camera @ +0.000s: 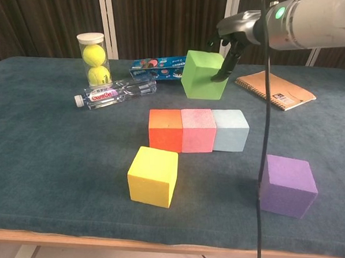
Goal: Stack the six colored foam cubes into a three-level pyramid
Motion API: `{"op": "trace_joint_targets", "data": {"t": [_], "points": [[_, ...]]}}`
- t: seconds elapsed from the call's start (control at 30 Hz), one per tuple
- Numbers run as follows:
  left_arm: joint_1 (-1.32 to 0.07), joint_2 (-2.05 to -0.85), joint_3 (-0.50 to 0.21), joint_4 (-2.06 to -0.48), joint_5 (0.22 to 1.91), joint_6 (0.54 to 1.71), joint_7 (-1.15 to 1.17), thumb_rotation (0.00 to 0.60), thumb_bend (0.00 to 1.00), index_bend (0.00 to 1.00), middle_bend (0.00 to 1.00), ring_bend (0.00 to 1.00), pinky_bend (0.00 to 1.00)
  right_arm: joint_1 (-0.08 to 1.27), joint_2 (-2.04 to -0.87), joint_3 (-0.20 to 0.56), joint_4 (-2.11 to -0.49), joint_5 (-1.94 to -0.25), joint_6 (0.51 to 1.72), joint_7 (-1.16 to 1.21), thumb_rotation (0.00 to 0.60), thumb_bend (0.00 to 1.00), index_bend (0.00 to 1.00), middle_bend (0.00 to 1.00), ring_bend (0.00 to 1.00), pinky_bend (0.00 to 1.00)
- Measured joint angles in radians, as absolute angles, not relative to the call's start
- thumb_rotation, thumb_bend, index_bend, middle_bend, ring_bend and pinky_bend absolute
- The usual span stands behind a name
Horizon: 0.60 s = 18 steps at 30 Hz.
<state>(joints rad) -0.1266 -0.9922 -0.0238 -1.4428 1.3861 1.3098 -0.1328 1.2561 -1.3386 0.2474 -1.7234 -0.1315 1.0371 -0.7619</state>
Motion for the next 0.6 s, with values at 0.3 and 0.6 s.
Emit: {"op": "trace_joint_targets", "data": {"t": [0.3,0.6], "points": [[-0.126,-1.003,-0.027,-1.416,1.397,1.316,-0.138,0.580,0.12,0.05,0.00,0.00,0.11,1.295,-1.380,0.258,-1.756,-0.022,1.123,-0.848,0.600,0.26,0.50,0.00,0.00,0.00],[-0.120,-1.010,-0.018,-1.407,1.428,1.336,-0.150,0.585,0.12,0.05,0.00,0.00,0.11,1.297,-1.403,0.254,-1.784,-0.011,1.163,-0.888,0.600,0.25,0.48,0.00,0.00,0.00]]}}
